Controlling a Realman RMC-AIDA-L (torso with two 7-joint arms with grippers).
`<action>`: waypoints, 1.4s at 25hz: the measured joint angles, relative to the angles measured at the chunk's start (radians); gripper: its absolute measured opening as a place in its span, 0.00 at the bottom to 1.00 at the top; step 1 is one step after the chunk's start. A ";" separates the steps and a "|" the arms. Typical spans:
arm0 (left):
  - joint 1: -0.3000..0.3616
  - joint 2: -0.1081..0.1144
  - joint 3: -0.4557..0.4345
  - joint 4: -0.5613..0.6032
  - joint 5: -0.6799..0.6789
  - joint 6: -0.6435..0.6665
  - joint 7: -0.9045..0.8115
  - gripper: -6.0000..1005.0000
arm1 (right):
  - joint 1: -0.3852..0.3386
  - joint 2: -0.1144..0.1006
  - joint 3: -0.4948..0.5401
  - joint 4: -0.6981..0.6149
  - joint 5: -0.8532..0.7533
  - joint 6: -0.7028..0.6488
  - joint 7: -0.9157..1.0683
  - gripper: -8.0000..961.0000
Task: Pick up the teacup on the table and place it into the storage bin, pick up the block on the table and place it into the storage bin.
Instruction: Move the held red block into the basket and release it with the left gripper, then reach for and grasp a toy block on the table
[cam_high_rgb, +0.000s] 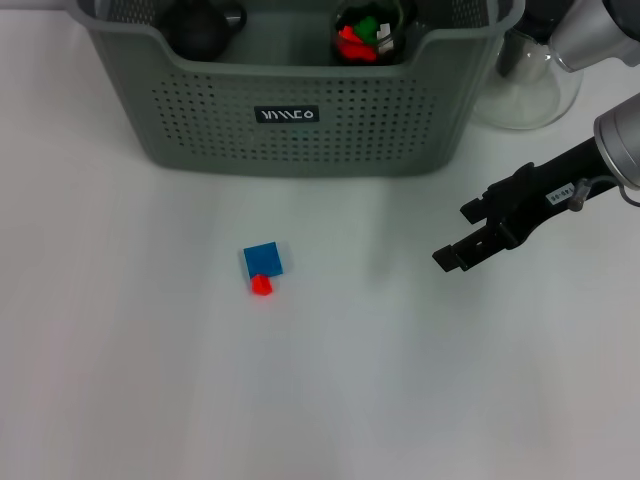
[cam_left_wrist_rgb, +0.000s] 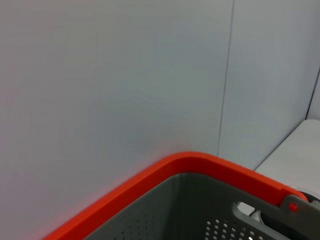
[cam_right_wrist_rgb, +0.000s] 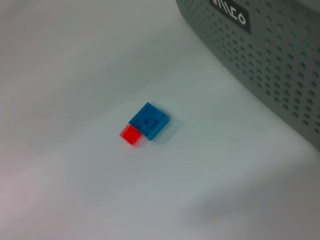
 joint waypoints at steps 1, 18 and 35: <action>0.000 0.000 0.000 0.000 0.000 0.000 -0.001 0.65 | 0.000 0.000 0.000 0.000 0.000 0.000 0.000 0.98; 0.260 0.009 -0.011 0.576 -0.357 0.626 0.093 0.78 | -0.004 0.000 0.005 0.000 -0.010 0.000 -0.003 0.98; 0.394 -0.110 0.298 0.502 0.104 0.658 0.057 0.77 | -0.005 0.003 0.009 0.008 -0.011 0.001 0.003 0.98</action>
